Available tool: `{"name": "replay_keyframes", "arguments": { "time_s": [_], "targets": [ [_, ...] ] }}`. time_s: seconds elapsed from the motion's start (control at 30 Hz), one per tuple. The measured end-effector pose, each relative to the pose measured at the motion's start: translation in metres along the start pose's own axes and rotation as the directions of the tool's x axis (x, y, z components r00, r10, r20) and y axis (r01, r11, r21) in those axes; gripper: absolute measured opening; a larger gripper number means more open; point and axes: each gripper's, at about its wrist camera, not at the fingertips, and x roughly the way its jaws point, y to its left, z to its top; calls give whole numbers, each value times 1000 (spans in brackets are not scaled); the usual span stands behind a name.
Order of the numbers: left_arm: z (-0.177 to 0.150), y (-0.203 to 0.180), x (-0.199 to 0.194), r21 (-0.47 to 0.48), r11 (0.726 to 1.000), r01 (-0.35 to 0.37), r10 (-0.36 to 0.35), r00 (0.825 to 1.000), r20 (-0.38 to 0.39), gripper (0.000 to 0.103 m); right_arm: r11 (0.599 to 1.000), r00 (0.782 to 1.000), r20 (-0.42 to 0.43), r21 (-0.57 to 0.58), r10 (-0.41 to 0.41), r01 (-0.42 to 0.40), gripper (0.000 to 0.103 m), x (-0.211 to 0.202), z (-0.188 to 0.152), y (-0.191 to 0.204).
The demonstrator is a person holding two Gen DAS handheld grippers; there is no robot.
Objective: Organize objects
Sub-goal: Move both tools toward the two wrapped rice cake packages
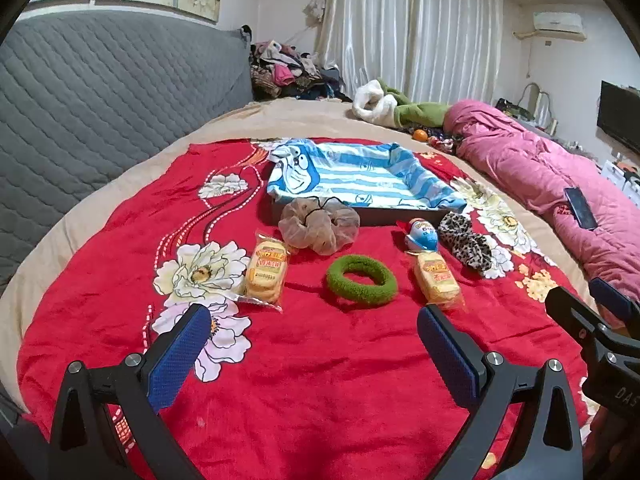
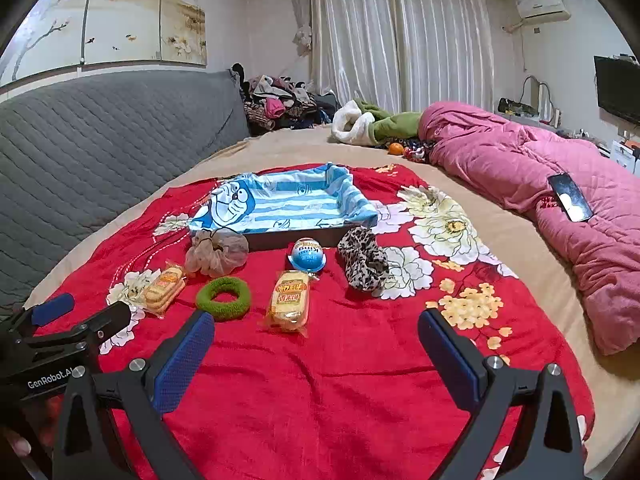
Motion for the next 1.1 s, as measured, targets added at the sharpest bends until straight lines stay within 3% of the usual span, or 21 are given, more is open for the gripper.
{"name": "replay_keyframes", "arguments": {
  "time_s": [0.73, 1.1],
  "targets": [
    [8, 1, -3, 18, 1000, -21, 20, 999, 28, 103, 1000, 1000, 13, -26, 12, -11, 103, -12, 6, 2],
    [15, 2, 42, 39, 999, -18, 19, 999, -39, 103, 1000, 997, -74, -28, -14, 12, 103, 33, 5, -2]
  ]
}}
